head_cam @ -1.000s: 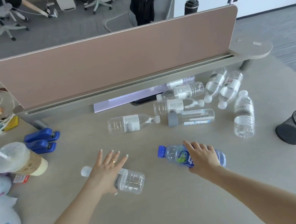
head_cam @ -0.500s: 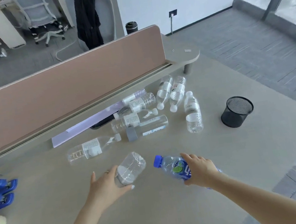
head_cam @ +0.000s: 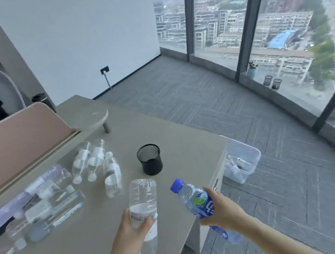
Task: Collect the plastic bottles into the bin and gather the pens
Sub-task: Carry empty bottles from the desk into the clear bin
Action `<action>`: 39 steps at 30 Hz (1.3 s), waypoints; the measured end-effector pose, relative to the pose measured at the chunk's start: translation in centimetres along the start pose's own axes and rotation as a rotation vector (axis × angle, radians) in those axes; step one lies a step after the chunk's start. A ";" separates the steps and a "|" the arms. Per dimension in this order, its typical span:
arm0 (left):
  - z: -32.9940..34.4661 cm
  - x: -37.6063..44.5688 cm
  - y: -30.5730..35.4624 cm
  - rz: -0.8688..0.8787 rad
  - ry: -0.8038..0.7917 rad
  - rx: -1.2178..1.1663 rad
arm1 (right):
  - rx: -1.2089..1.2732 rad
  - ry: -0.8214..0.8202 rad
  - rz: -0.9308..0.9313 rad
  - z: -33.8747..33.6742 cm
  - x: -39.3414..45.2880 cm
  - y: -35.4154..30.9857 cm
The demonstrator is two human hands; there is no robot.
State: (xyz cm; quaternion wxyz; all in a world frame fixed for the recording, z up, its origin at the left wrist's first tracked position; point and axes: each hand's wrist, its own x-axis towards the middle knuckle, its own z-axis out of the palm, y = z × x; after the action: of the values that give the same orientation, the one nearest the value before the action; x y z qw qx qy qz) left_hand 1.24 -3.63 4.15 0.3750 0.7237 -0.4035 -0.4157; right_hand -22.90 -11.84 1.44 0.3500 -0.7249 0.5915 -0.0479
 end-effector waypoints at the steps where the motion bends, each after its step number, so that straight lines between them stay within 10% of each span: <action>1: 2.1 0.0 0.9 -0.003 0.008 -0.053 | 0.043 0.011 0.028 -1.2 -0.7 1.7; 15: 24.4 -1.0 9.8 -0.064 -0.257 -0.301 | 0.263 0.195 0.237 -13.2 -6.0 20.5; 39: 38.5 19.8 23.5 0.025 -0.503 -0.336 | 0.337 0.364 0.334 -28.2 9.2 27.2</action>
State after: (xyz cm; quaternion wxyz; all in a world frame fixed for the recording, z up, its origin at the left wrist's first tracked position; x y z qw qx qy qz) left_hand -33.48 -38.55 4.52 0.3830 0.5209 -0.4181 -0.6381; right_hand -56.17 -34.30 4.10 0.3564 -0.5289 0.7393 -0.2163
